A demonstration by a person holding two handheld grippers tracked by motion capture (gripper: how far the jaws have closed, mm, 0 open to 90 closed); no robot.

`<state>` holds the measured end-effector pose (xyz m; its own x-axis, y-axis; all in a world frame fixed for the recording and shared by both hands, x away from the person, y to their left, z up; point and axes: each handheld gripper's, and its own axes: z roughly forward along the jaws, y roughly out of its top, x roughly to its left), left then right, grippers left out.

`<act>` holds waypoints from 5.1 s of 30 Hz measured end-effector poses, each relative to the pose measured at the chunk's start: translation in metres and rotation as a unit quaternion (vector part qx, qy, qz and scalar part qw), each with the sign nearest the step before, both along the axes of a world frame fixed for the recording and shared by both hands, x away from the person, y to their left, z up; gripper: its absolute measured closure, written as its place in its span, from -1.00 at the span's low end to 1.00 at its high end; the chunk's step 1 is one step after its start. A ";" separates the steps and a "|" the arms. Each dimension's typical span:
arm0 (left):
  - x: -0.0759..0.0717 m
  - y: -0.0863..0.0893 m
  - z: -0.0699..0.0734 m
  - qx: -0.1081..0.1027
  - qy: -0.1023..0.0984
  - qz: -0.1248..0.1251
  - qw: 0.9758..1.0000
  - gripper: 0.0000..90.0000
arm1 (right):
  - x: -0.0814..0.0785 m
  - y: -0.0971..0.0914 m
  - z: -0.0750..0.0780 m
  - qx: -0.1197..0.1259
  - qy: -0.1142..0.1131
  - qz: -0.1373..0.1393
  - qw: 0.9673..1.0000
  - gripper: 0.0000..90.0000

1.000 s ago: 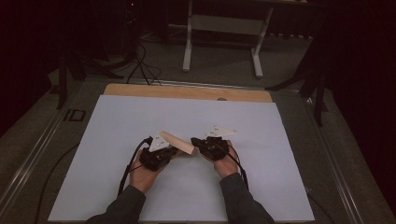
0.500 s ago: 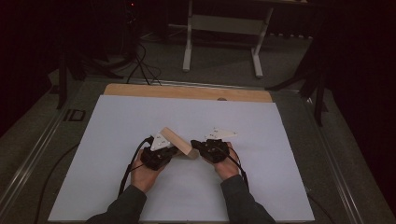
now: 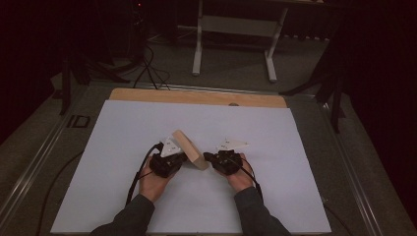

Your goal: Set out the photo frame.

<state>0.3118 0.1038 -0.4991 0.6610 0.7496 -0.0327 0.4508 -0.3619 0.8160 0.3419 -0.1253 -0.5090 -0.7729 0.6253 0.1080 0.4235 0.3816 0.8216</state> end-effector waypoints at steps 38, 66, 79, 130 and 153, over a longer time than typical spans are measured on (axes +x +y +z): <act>-0.006 0.040 0.008 -0.063 0.019 0.057 0.996 0.38 | -0.027 0.017 0.003 -0.053 -0.026 0.038 0.998 0.33; -0.013 0.067 0.030 -0.126 0.029 0.079 0.988 -0.01 | -0.025 0.003 0.013 -0.039 -0.039 0.020 0.998 0.23; -0.019 0.050 0.041 -0.135 0.015 0.058 0.989 -0.16 | -0.023 -0.004 0.019 -0.029 -0.042 0.009 0.999 0.22; -0.003 0.008 0.016 -0.121 0.083 0.031 0.989 0.20 | -0.022 -0.018 0.028 -0.009 -0.052 -0.015 0.999 0.20; -0.011 0.005 0.019 -0.096 0.063 0.000 0.993 0.36 | -0.020 -0.038 0.041 0.019 -0.069 -0.055 0.996 0.18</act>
